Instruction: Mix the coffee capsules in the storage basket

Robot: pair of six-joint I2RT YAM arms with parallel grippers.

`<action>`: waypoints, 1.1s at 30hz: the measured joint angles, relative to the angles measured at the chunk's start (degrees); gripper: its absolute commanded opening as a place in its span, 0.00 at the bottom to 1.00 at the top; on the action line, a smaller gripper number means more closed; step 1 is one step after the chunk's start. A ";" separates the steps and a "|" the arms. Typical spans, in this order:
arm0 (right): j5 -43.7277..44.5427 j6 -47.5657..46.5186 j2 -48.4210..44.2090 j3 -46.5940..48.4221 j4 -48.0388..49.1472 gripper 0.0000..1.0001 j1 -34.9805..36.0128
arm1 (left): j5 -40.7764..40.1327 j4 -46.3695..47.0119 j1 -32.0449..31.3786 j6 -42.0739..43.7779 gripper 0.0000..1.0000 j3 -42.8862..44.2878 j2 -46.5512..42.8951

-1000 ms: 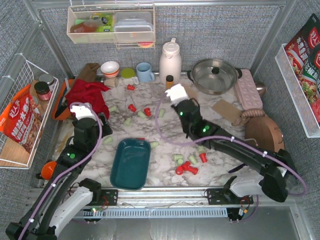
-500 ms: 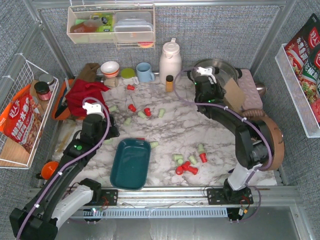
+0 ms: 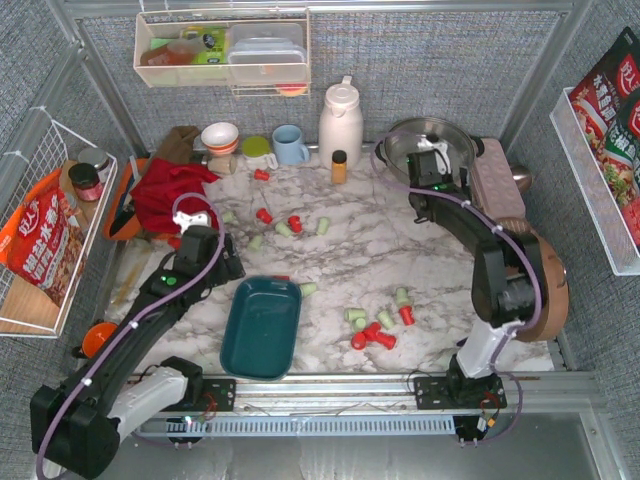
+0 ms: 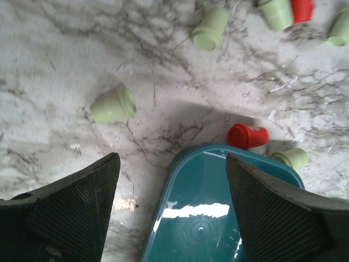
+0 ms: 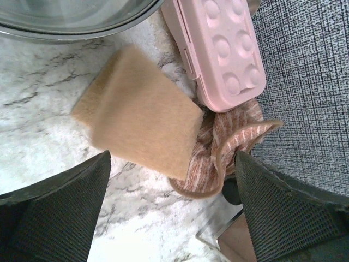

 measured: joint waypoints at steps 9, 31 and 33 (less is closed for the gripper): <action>-7.56 7.43 -19.19 -9.18 0.57 0.99 7.13 | 0.59 -6.47 0.02 -7.58 0.69 -0.22 5.70; -16.72 14.78 -38.25 -28.98 8.66 0.99 19.54 | 3.06 -9.62 -3.80 -13.00 0.49 -2.78 10.91; -17.11 14.93 -37.99 -29.11 9.09 0.99 19.56 | 3.06 -9.62 -4.50 -13.40 0.49 -2.78 10.97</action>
